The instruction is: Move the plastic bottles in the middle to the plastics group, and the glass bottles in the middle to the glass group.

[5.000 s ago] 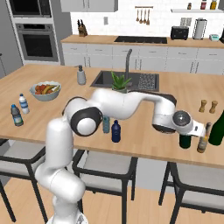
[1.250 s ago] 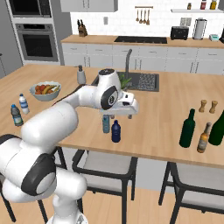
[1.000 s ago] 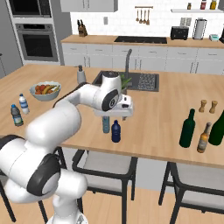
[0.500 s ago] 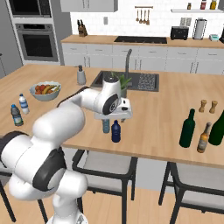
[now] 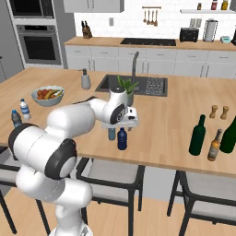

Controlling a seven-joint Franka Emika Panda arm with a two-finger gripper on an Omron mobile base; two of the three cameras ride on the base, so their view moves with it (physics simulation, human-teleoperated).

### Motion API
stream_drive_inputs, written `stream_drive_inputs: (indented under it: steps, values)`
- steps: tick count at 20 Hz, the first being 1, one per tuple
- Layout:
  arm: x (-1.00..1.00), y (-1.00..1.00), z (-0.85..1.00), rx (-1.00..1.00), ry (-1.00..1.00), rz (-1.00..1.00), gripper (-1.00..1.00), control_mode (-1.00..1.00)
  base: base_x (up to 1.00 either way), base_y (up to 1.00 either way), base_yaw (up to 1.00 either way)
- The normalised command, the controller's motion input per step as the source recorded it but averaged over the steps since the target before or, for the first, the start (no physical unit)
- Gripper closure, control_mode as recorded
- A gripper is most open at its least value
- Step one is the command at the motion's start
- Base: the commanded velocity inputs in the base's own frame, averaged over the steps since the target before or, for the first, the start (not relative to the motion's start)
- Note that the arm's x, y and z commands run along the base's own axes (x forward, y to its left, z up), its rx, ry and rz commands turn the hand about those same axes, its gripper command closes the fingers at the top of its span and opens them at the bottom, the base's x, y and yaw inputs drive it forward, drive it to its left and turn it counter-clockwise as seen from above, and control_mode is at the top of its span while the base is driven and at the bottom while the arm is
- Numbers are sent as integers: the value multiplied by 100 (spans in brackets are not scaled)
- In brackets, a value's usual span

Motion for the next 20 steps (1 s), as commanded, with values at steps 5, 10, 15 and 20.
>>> stream_drive_inputs:
  steps: [5,10,15,20]
  values:
    - [30,0,-2,0,0,0,-100,-100,0,0,0]
    - [-4,1,-9,0,0,0,-100,-100,0,0,0]
    - [0,0,-40,0,-3,0,-100,-100,0,0,0]
    - [0,0,-17,0,-5,0,-100,-100,0,0,0]
